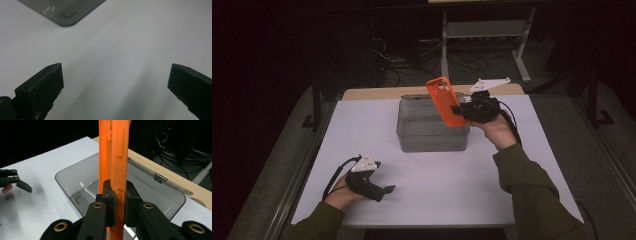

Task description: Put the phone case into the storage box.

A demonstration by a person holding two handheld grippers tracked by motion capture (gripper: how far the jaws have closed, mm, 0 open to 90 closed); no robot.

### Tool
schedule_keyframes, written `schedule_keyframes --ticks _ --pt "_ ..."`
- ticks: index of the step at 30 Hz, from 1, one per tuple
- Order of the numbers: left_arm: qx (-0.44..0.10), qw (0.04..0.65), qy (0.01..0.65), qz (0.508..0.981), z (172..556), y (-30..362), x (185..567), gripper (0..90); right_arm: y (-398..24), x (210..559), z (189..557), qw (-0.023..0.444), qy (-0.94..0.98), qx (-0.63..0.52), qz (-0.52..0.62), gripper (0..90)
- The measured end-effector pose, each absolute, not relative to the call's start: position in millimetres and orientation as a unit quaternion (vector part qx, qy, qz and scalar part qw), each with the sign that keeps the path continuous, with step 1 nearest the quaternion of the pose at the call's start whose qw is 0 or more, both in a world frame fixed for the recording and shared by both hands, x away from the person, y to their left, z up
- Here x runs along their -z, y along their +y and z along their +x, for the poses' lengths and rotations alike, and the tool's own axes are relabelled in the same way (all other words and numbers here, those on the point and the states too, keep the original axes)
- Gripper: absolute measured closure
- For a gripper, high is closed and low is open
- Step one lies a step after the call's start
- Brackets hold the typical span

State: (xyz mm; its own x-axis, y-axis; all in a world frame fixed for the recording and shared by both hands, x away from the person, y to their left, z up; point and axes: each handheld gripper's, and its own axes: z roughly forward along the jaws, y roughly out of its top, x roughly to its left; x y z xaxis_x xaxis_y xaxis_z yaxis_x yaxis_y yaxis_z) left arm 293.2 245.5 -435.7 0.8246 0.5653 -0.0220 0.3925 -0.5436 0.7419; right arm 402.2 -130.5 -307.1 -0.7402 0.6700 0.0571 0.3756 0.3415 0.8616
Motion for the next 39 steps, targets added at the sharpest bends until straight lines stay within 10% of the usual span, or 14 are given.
schedule_keyframes --ticks 39 --pt "-0.105 0.392 0.276 0.871 292.8 245.4 435.5 0.0 -112.5 325.8 442.5 0.131 0.848 -0.366 0.36 80.6"
